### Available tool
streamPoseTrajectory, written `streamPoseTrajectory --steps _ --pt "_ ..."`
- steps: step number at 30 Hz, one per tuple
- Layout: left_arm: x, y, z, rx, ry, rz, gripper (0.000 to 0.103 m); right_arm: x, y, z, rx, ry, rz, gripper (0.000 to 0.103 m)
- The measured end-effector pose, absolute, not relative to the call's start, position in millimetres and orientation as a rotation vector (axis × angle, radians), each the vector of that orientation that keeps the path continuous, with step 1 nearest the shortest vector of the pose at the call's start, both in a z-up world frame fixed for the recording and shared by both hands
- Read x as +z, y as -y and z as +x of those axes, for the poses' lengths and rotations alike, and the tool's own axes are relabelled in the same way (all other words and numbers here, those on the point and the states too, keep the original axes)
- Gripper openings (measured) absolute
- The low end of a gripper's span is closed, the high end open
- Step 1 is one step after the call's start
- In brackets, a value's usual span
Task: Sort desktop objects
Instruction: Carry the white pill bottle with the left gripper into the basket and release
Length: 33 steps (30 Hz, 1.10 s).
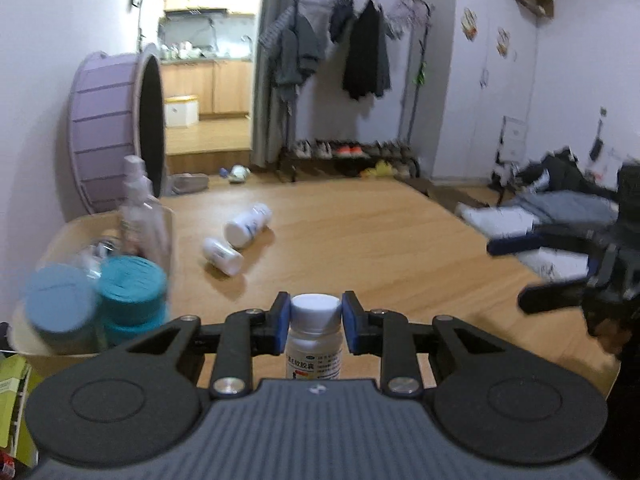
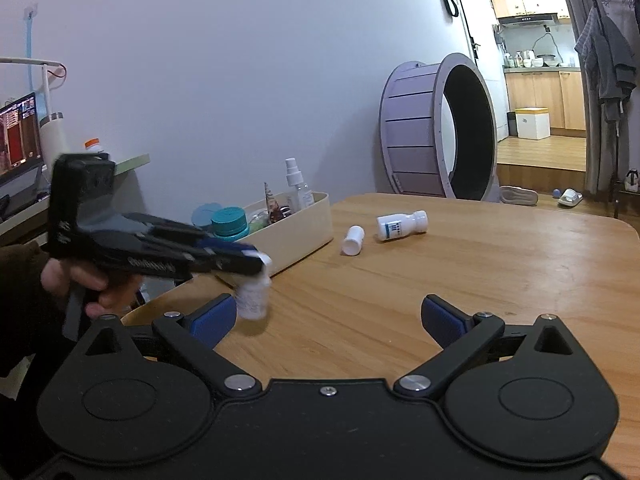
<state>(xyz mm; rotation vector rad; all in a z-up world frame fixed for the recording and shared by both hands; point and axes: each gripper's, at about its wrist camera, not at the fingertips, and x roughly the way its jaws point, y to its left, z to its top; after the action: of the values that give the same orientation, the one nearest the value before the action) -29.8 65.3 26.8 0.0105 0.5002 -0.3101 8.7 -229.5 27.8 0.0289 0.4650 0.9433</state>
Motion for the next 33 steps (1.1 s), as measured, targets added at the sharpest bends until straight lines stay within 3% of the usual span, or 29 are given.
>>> streamPoseTrajectory --steps 13,33 --pt "92 -131 -27 -0.124 -0.306 -0.059 0.027 23 211 7 0.962 -0.492 0.052 0.099" --pt "53 -144 11 -0.112 -0.288 -0.02 0.027 14 193 14 0.965 -0.542 0.011 0.099"
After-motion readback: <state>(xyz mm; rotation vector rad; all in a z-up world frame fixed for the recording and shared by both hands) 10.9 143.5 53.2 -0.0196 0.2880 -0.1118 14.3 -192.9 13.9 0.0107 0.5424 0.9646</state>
